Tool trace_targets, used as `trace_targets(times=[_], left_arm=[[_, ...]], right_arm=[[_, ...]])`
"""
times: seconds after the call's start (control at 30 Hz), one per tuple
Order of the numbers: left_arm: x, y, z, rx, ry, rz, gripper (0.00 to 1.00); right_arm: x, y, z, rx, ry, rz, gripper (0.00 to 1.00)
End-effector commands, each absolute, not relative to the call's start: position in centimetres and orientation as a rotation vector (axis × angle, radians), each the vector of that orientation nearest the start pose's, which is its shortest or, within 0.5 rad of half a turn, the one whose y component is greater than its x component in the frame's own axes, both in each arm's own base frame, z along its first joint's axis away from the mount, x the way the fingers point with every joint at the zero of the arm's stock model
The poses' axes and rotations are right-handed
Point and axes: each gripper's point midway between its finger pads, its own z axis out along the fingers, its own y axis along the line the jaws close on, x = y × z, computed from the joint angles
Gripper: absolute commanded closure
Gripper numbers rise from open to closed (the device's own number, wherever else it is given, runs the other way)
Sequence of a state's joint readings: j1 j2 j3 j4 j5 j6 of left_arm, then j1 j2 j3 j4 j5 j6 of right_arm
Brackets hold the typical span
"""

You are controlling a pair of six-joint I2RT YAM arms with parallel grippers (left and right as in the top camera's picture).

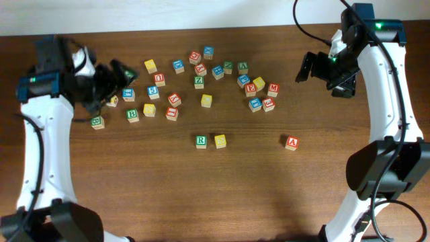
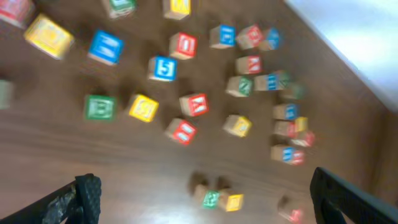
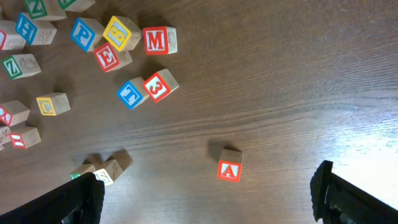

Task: Spell out RSS
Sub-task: 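Move left gripper to another yellow S block and grasp it, then carry the yellow S and place it right of the first S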

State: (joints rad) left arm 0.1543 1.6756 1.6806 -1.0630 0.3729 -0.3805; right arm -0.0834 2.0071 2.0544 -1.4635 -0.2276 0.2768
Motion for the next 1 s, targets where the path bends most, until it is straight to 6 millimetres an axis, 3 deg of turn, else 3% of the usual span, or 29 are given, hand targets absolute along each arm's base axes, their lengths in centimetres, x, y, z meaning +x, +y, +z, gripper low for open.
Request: trace_targets(times=[0.0, 0.07, 0.13, 0.23, 0.27, 0.33, 0.43, 0.5, 0.73, 0.87, 0.97], left_arm=[[41.8, 0.6, 24.6, -0.351, 2.563, -0.148, 0.01], [42.1, 0.0, 22.6, -0.304, 2.607, 0.031, 0.01], [43.2, 0.9, 20.8, -0.301, 2.614, 0.237, 0.01], [44.1, -0.1, 17.0, -0.217, 2.714, 0.204, 0.02], [44.2, -1.8, 14.7, -0.002, 2.794, 0.109, 0.05], [44.1, -4.0, 12.5, 0.217, 2.848, -0.033, 0.04], [43.9, -3.9, 9.5, 0.223, 2.924, -0.032, 0.03], [43.8, -3.7, 7.4, 0.223, 2.974, -0.013, 0.16], [43.8, -2.5, 3.3, 0.206, 3.053, 0.034, 0.22], [44.8, -1.0, 3.0, 0.149, 3.026, 0.034, 0.30], [44.7, -1.5, 2.8, 0.151, 3.028, -0.008, 0.32]], right_arm=[[41.3, 0.7, 19.1, 0.486, 2.934, 0.374, 0.02], [41.3, 0.7, 19.1, 0.486, 2.933, 0.374, 0.02], [41.3, 0.7, 19.1, 0.486, 2.933, 0.374, 0.02], [41.3, 0.7, 19.1, 0.486, 2.933, 0.374, 0.02], [41.3, 0.7, 19.1, 0.486, 2.933, 0.374, 0.02], [41.3, 0.7, 19.1, 0.486, 2.933, 0.374, 0.02], [41.3, 0.7, 19.1, 0.486, 2.933, 0.374, 0.02], [41.3, 0.7, 19.1, 0.486, 2.933, 0.374, 0.02], [41.3, 0.7, 19.1, 0.486, 2.933, 0.374, 0.02], [41.3, 0.7, 19.1, 0.486, 2.933, 0.374, 0.02], [41.3, 0.7, 19.1, 0.486, 2.933, 0.374, 0.02]])
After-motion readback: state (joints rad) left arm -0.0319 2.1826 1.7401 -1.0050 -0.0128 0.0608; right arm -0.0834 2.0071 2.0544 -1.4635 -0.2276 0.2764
